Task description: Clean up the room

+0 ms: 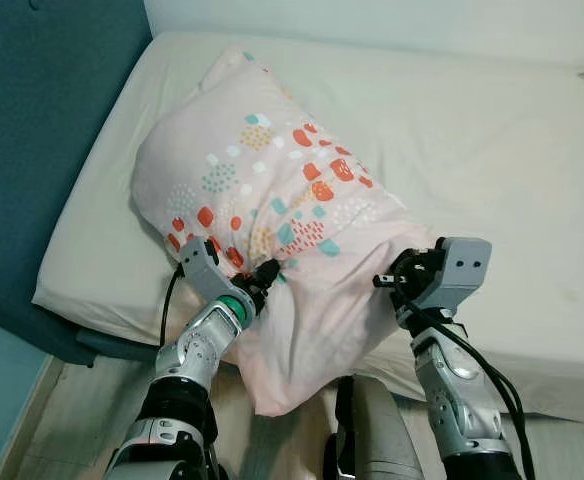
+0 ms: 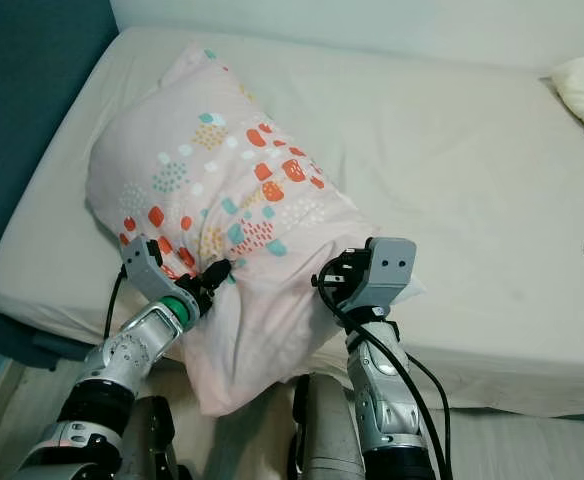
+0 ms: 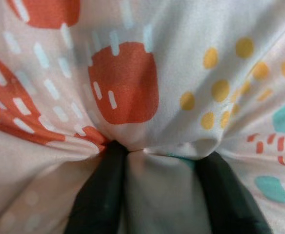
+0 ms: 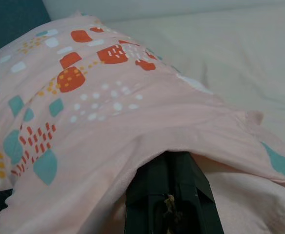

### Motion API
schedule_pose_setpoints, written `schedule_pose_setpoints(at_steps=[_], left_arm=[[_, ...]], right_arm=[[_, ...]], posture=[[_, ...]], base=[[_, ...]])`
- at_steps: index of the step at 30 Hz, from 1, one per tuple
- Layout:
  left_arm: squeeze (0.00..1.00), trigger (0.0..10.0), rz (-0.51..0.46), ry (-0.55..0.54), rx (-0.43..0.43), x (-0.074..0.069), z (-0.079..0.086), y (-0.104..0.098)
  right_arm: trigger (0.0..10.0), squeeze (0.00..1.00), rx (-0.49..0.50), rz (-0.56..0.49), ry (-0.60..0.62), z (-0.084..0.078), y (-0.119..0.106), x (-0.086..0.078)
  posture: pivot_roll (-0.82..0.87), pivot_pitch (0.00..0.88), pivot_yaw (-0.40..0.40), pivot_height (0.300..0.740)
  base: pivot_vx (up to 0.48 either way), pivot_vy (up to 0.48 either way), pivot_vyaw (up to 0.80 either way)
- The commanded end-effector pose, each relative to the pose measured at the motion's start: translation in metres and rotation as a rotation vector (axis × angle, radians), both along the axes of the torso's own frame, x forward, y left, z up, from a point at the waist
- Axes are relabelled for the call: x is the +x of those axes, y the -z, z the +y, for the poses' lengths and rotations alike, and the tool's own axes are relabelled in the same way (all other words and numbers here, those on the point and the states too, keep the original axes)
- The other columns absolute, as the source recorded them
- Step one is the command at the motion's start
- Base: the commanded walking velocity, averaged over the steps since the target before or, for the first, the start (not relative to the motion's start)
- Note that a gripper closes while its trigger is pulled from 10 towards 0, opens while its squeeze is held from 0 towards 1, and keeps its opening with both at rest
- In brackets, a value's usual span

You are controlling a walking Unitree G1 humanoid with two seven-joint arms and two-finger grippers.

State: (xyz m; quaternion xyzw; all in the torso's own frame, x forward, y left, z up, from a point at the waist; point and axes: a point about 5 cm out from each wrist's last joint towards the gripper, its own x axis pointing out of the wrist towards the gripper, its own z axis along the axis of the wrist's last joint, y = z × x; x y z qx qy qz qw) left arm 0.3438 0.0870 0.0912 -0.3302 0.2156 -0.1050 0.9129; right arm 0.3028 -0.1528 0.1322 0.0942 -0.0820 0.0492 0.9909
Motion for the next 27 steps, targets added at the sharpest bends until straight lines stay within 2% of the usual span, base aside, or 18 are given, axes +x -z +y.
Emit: schedule_pose_setpoints(at_steps=[1,2,5,6,8,10,12,14,15,16,17,18,20,21,24,25,26,27], left_arm=[[0.00,0.0,0.095,0.023,0.095,-0.009,-0.003,0.019],[0.00,0.0,0.095,0.023,0.095,-0.009,-0.003,0.019],[0.00,0.0,0.051,-0.008,0.212,-0.005,0.006,0.014],[0.00,0.0,0.051,-0.008,0.212,-0.005,0.006,0.014],[0.00,0.0,-0.008,-0.040,0.289,-0.002,0.012,0.004],[0.00,0.0,-0.118,-0.122,0.397,0.007,0.023,-0.020],[0.00,0.0,-0.118,-0.122,0.397,0.007,0.023,-0.020],[0.00,0.0,-0.154,-0.163,0.433,0.010,0.028,-0.030],[0.00,0.0,-0.422,-0.269,0.558,0.030,0.043,-0.097],[0.00,0.0,-0.422,-0.269,0.558,0.030,0.043,-0.097],[0.00,0.0,-0.515,-0.302,0.579,0.036,0.048,-0.126],[0.00,0.0,-0.515,-0.302,0.579,0.036,0.048,-0.126],[0.00,0.0,-0.655,-0.330,0.623,0.044,0.054,-0.168],[0.00,0.0,-0.655,-0.330,0.623,0.044,0.054,-0.168],[0.00,0.0,-0.862,-0.308,0.820,0.055,0.057,-0.226],[0.00,0.0,-0.862,-0.308,0.820,0.055,0.057,-0.226],[0.00,0.0,-0.916,-0.300,0.903,0.057,0.056,-0.238],[0.00,0.0,-0.916,-0.300,0.903,0.057,0.056,-0.238]], right_arm=[[10.0,0.00,0.001,0.011,0.013,-0.003,0.003,-0.002],[10.0,0.00,0.001,0.011,0.013,-0.003,0.003,-0.002],[10.0,0.00,0.001,0.011,0.014,-0.003,0.003,-0.002],[10.0,0.00,0.001,0.011,0.014,-0.003,0.003,-0.002],[10.0,0.00,0.001,0.011,0.015,-0.003,0.003,-0.002],[10.0,0.00,0.000,0.008,0.019,-0.004,0.002,-0.002],[10.0,0.00,0.000,0.008,0.019,-0.004,0.002,-0.002],[10.0,0.00,0.000,0.007,0.021,-0.004,0.002,-0.002],[10.0,0.00,-0.018,-0.030,0.017,-0.006,-0.009,0.002],[10.0,0.00,-0.018,-0.030,0.017,-0.006,-0.009,0.002],[10.0,0.00,-0.027,-0.044,-0.002,-0.004,-0.014,0.004],[10.0,0.00,-0.027,-0.044,-0.002,-0.004,-0.014,0.004],[10.0,0.00,-0.041,-0.060,-0.067,0.002,-0.020,0.007],[10.0,0.00,-0.041,-0.060,-0.067,0.002,-0.020,0.007],[10.0,0.00,-0.048,-0.062,-0.140,0.014,-0.020,0.009],[10.0,0.00,-0.048,-0.062,-0.140,0.014,-0.020,0.009],[10.0,0.00,-0.047,-0.058,-0.144,0.016,-0.018,0.008],[10.0,0.00,-0.047,-0.058,-0.144,0.016,-0.018,0.008]], posture=[[-0.09,0.153,0.025,0.596],[-0.09,0.153,0.025,0.596],[-0.09,0.155,0.026,0.596],[-0.09,0.155,0.026,0.596],[-0.09,0.158,0.026,0.596],[-0.09,0.160,0.026,0.596],[-0.09,0.160,0.026,0.596],[-0.09,0.160,0.026,0.596],[-0.08,0.160,0.029,0.596],[-0.08,0.160,0.029,0.596],[-0.08,0.159,0.030,0.596],[-0.08,0.159,0.030,0.596],[-0.07,0.156,0.033,0.596],[-0.07,0.156,0.033,0.596],[-0.07,0.148,0.034,0.596],[-0.07,0.148,0.034,0.596],[-0.07,0.148,0.035,0.596],[-0.07,0.148,0.035,0.596]], base=[[0.000,0.000,0.00],[0.000,0.000,0.00],[0.000,0.000,0.00],[0.000,0.000,0.00],[0.000,0.000,0.00],[0.000,0.000,0.00],[0.000,0.000,0.00],[0.000,0.000,0.00],[0.000,0.000,0.00],[0.000,0.000,0.00],[0.000,0.000,0.00],[0.000,0.000,0.00],[0.000,0.000,0.00],[0.000,0.000,0.00],[0.000,0.000,0.00],[0.000,0.000,0.00],[0.000,0.000,0.00],[0.000,0.000,0.00]])
